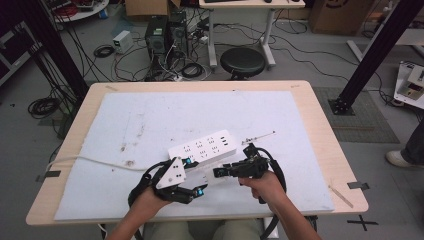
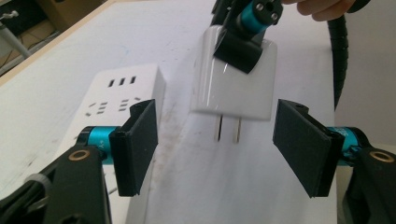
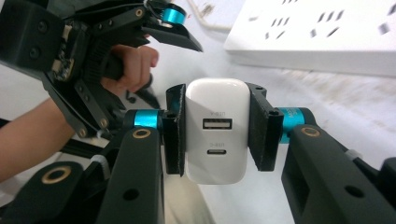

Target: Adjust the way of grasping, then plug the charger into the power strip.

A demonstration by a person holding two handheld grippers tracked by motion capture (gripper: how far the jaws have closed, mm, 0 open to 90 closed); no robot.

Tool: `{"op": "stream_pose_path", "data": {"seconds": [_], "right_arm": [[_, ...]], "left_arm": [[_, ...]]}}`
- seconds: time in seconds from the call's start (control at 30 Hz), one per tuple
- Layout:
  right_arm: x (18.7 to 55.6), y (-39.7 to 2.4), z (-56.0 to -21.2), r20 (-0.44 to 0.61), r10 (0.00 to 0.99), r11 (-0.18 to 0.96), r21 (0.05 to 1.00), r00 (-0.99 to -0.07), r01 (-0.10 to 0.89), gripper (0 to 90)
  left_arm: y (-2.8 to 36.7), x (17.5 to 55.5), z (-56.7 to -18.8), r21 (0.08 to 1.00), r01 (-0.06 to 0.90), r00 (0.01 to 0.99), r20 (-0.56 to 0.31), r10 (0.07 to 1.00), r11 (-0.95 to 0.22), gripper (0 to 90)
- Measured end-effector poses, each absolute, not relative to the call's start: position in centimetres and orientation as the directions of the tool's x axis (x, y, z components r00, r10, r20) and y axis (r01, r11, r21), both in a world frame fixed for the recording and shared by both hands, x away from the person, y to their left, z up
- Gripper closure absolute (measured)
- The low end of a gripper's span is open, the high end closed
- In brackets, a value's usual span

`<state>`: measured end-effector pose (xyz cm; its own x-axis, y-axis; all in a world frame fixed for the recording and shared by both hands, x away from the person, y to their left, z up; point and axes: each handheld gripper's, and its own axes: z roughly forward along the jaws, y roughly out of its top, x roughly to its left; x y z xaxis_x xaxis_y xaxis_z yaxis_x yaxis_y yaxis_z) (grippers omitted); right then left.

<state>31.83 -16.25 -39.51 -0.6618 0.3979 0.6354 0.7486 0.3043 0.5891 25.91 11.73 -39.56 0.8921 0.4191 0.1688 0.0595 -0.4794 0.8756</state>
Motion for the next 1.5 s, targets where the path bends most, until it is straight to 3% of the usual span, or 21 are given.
{"op": "stream_pose_path", "data": {"seconds": [0.27, 0.57, 1.5], "right_arm": [[31.8, -16.4, -37.2, 0.413, 0.502, 0.395, 0.672, -0.760, 0.626, 64.1], [32.6, -16.8, -34.5, 0.225, 0.530, 0.533, 0.661, -0.817, 0.528, 64.1], [35.4, -14.4, -31.4, 0.096, 0.421, 0.694, 0.606, -0.902, 0.389, 64.0]], "left_arm": [[14.1, 26.2, -39.4, 0.892, 0.138, 0.870, 0.098, 0.483, -0.430, 29.6], [17.0, 26.3, -38.7, 0.908, 0.187, 0.823, 0.063, 0.565, -0.374, 24.9], [22.7, 25.4, -38.0, 0.934, 0.246, 0.686, 0.020, 0.727, -0.258, 24.9]]}}
